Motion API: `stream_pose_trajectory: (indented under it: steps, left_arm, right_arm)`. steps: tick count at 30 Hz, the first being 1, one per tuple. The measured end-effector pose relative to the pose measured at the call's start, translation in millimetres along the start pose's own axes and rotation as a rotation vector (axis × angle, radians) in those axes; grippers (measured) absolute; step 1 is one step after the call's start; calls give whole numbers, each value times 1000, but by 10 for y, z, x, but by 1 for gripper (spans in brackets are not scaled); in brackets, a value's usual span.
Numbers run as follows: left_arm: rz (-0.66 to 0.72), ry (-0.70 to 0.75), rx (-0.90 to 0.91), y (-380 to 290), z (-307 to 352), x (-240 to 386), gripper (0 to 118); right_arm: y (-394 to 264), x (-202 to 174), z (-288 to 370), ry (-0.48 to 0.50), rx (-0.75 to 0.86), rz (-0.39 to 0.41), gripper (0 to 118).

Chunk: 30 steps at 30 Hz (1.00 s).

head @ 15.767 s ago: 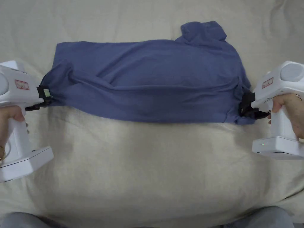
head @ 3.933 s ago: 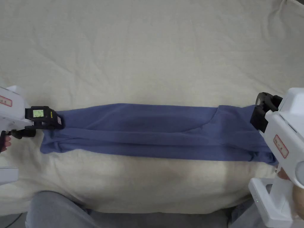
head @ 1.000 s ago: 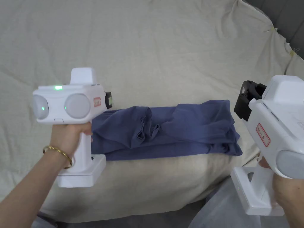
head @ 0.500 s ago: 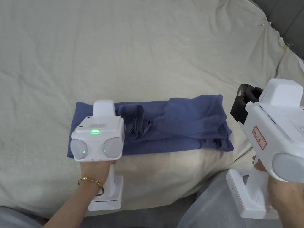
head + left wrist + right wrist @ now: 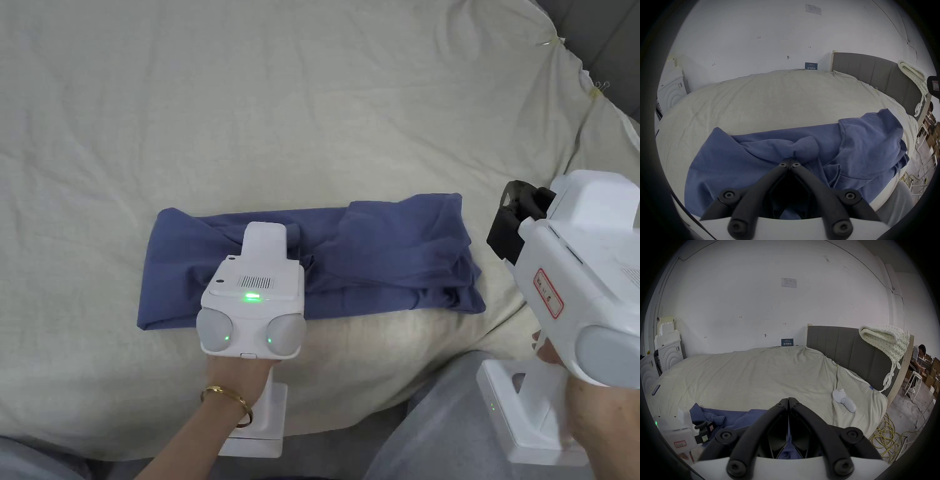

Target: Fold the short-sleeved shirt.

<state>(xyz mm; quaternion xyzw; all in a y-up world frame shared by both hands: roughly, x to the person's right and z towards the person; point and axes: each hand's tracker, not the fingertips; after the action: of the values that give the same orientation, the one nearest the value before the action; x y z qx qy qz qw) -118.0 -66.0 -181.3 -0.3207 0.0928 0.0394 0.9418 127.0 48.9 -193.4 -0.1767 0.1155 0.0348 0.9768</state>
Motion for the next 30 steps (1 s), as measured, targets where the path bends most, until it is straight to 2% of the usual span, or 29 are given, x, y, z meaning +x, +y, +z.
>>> stream_pose_trajectory:
  steps: [3, 5, 8, 15, 18, 22, 27, 28, 30]
  left_arm:
    - [32, -76, -13, 86, 59, 54, 0]
    - [88, -184, -6, 200, 113, 45, 0]
    - [133, -234, 41, 377, 107, -16, 0]
    - [269, -375, 84, 1057, 414, -687, 0]
    - [274, -341, 86, 1243, 479, -1070, 0]
    - [297, -329, 5, 1329, 368, -1610, 0]
    - [440, -432, -183, 1223, 184, -2170, 0]
    - [465, -461, -219, 1181, -8, -2424, 7]
    - [499, -435, -276, 1086, -119, -2585, 39]
  right_arm:
    - [4, -9, 8, 3, 1, 2, 0]
    - [10, -24, 13, 7, 4, 3, 0]
    - [29, -40, 30, 8, 10, 5, 0]
    - [89, -84, 49, 23, 31, 2, 0]
    - [127, -113, 65, 29, 38, 1, 0]
    - [146, -145, 59, 37, 46, -7, 0]
    - [141, -174, 40, 46, 44, -18, 0]
    - [139, -181, 37, 46, 43, -17, 0]
    - [136, -191, 29, 47, 41, -10, 0]
